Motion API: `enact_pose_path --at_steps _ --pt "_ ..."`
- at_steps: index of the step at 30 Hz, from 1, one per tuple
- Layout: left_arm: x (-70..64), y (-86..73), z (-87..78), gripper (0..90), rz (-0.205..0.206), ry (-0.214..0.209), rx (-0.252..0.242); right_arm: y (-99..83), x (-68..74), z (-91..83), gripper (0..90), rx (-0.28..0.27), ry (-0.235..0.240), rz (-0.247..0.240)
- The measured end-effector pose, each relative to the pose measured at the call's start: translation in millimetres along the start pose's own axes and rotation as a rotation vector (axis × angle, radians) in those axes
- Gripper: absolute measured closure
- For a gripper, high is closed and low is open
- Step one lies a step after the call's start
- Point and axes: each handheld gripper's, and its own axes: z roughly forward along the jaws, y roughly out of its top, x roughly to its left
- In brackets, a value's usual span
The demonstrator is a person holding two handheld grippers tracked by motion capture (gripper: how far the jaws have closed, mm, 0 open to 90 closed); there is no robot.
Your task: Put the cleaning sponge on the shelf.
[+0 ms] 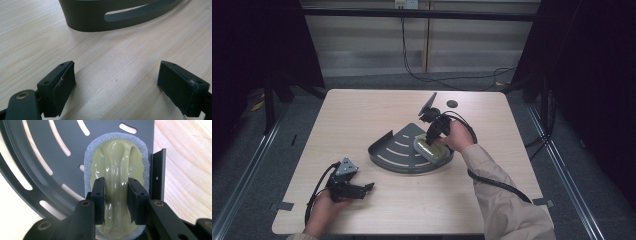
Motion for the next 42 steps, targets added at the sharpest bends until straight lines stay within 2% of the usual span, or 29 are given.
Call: enact_pose_path --at_steps 13,22,32,40,42 --pt "0.1 0.0 0.1 14.1 0.000 -0.001 -0.001 0.6 2.4 0.6 62.9 -0.014 -0.007 -0.002" --pt "0.0 0.0 0.0 14.1 0.000 0.000 0.001 -1.0 1.4 -0.5 53.6 -0.032 -0.013 0.007" --pt "0.0 0.0 0.0 14.1 0.000 0.000 0.000 -2.5 -0.7 -4.9 35.9 -0.071 -0.015 0.019" --pt "-0.2 -0.1 0.0 14.1 -0.002 0.000 -0.001 -6.4 -1.1 -10.3 29.3 -0.079 -0.014 0.004" --pt "-0.1 -0.1 -0.1 14.1 -0.002 -0.001 0.001 -7.5 -1.1 -13.0 28.8 -0.087 -0.012 0.015"
